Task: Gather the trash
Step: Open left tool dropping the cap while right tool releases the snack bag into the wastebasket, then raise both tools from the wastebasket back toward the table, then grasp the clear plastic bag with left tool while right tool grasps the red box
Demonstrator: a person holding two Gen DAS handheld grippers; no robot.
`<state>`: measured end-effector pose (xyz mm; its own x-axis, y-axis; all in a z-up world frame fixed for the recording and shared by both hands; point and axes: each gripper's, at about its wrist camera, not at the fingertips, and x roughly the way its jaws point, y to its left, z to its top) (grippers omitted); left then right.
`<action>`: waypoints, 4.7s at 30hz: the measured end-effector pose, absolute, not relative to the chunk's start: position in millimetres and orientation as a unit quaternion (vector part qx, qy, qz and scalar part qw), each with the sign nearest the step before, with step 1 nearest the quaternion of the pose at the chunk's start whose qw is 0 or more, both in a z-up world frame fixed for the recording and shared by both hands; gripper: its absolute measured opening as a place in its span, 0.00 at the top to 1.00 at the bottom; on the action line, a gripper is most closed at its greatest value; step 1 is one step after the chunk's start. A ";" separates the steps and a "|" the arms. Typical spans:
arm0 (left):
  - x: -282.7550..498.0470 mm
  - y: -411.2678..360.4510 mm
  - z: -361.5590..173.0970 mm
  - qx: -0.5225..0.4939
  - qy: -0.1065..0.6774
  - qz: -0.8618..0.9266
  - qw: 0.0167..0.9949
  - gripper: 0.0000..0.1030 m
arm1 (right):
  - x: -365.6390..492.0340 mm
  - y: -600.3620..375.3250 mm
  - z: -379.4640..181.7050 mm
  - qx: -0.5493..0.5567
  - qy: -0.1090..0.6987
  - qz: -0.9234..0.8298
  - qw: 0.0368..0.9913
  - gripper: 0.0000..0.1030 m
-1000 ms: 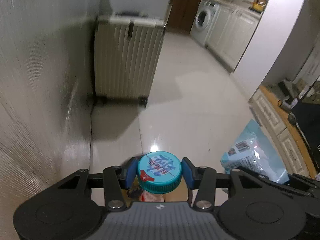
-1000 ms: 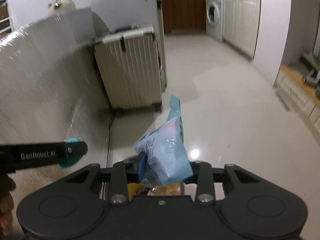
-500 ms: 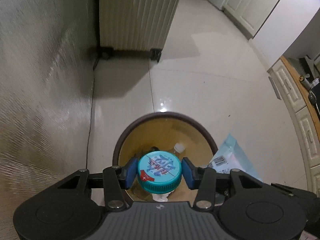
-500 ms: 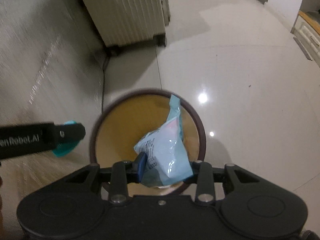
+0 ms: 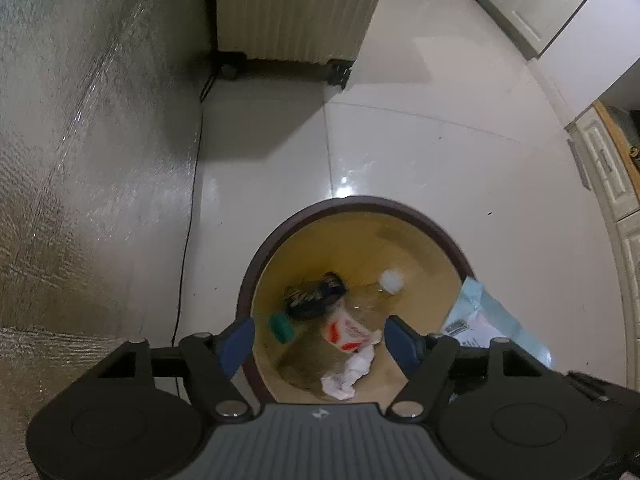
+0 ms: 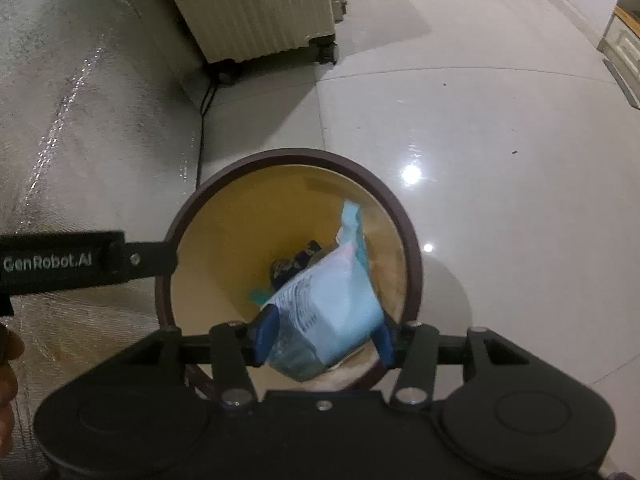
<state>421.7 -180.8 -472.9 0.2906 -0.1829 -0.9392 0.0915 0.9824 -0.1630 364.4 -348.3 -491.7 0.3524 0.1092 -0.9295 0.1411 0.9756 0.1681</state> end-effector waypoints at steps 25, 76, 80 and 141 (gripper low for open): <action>402.0 -183.5 -475.6 0.012 0.613 -0.085 0.785 0.05 | 334.7 -379.2 -468.9 0.090 0.559 -0.024 0.824 0.06; 233.7 -158.5 -179.3 0.019 0.403 -0.139 0.904 0.00 | 164.3 -388.4 -187.4 0.082 0.357 -0.105 0.925 0.00; 219.2 -146.9 -135.2 0.008 0.360 -0.140 0.922 0.00 | 155.6 -374.3 -150.7 0.075 0.322 -0.100 0.938 0.00; 450.9 207.5 -77.1 -0.163 0.359 -0.030 0.919 0.00 | 463.8 -104.9 -43.7 -0.027 0.202 0.196 0.959 0.00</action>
<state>450.9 207.5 -77.1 0.7404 -0.1715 -0.6499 -0.0621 0.9453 -0.3202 463.8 -104.9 -43.7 0.8410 0.3657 -0.3988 -0.3874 0.9215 0.0282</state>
